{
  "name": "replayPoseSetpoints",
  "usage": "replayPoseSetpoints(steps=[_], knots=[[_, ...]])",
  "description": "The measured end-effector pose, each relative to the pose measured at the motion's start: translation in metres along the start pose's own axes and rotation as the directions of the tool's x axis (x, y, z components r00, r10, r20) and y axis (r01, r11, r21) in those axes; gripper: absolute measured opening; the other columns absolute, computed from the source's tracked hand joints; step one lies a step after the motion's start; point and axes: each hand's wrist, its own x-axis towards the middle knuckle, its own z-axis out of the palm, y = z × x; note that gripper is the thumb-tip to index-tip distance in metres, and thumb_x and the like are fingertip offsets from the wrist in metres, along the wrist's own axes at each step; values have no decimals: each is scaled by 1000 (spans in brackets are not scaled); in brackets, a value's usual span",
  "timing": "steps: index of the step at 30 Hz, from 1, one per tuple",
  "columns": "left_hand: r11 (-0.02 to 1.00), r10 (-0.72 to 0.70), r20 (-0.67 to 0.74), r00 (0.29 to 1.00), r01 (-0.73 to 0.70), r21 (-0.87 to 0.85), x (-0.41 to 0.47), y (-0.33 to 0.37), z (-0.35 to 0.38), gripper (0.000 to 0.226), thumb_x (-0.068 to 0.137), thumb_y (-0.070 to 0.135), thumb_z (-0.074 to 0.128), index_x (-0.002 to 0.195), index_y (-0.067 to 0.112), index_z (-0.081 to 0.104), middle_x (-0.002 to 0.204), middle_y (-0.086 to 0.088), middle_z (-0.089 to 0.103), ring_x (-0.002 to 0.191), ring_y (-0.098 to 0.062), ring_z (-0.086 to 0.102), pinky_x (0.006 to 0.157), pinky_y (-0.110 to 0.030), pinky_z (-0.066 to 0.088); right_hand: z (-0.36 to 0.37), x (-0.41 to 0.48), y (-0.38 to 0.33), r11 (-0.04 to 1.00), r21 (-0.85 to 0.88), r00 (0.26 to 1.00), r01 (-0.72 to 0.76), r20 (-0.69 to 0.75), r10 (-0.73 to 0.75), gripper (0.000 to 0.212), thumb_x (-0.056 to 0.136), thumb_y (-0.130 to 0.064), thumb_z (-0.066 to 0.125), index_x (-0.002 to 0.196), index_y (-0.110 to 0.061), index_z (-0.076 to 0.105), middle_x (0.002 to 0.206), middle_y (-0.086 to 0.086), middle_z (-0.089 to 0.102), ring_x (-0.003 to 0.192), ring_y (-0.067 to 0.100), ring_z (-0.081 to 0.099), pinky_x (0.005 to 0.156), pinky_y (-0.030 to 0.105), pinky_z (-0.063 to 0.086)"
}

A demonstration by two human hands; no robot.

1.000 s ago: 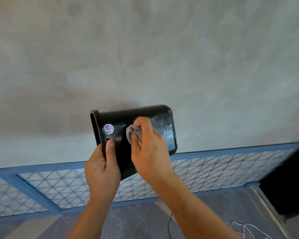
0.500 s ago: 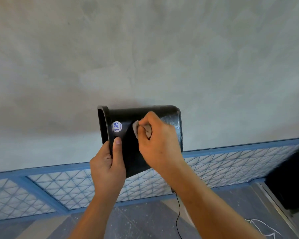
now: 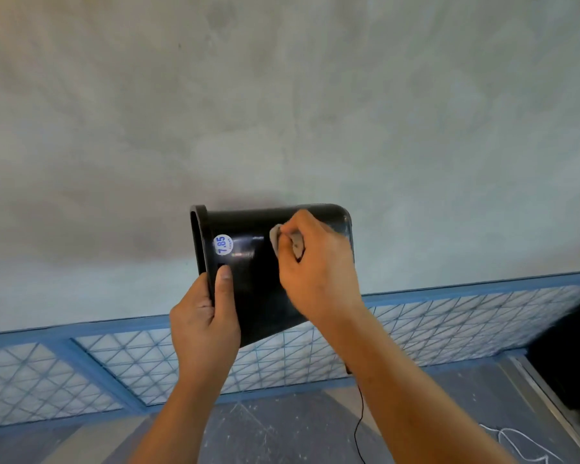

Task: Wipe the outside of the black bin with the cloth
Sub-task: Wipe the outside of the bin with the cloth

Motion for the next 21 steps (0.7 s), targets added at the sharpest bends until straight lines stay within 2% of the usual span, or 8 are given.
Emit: replayPoseSetpoints(steps=[1,3,6,9,12,16,18,21], knots=[[1000,15,6,1000,-15,0,0,-1,-2,48,106,46,46,70,15,54,59,0,52,58,-6,50,48,-18,36,-3,10,-1,1000,-6,999,-20,-26,20,13,98,-14,62,87,-20,57,70,-9,56,64,8,54,57,15,42],[999,36,15,999,-36,-9,1,-2,-7,57,105,53,44,69,10,53,57,-4,49,56,-7,47,48,-17,36,-5,21,1,997,-9,996,-75,-43,74,16,98,-13,60,85,-20,55,65,-15,50,63,4,54,57,13,40],[997,66,24,998,-67,36,3,-10,-13,62,103,58,43,72,5,54,60,-12,52,60,-16,49,49,-21,36,-2,22,4,987,26,985,-156,-66,157,11,99,-14,58,88,-17,58,68,-11,57,68,9,58,62,23,45],[996,79,15,997,-80,39,3,-12,-15,59,105,54,45,73,5,54,60,-14,53,59,-14,50,49,-21,36,10,11,-11,996,28,995,-83,-52,84,8,97,-14,60,90,-16,61,71,-12,55,70,2,58,59,18,42],[997,78,2,997,-78,3,7,-12,-21,64,105,57,47,72,3,53,61,-18,53,57,-17,48,46,-27,33,16,7,-18,997,44,998,-60,-23,61,6,99,-15,61,93,-15,62,75,-11,59,70,5,59,62,21,48],[996,88,18,996,-88,25,11,-17,-29,64,98,63,42,74,5,55,61,-16,54,65,-27,51,49,-36,35,7,24,4,959,61,958,-276,-65,280,7,101,-22,55,98,-18,60,85,-1,70,80,17,65,77,38,54],[993,104,22,994,-105,45,11,-17,-29,62,99,62,40,72,8,53,59,-13,52,65,-25,51,48,-32,35,10,22,-2,966,59,965,-250,-60,254,6,101,-21,56,97,-17,60,85,0,69,80,19,65,76,39,54],[993,104,13,994,-105,55,15,-19,-29,62,99,61,40,71,7,53,58,-12,51,64,-25,50,47,-30,33,19,16,-15,985,60,986,-164,-6,165,6,101,-18,57,96,-17,59,83,-6,66,77,10,62,71,26,52]])
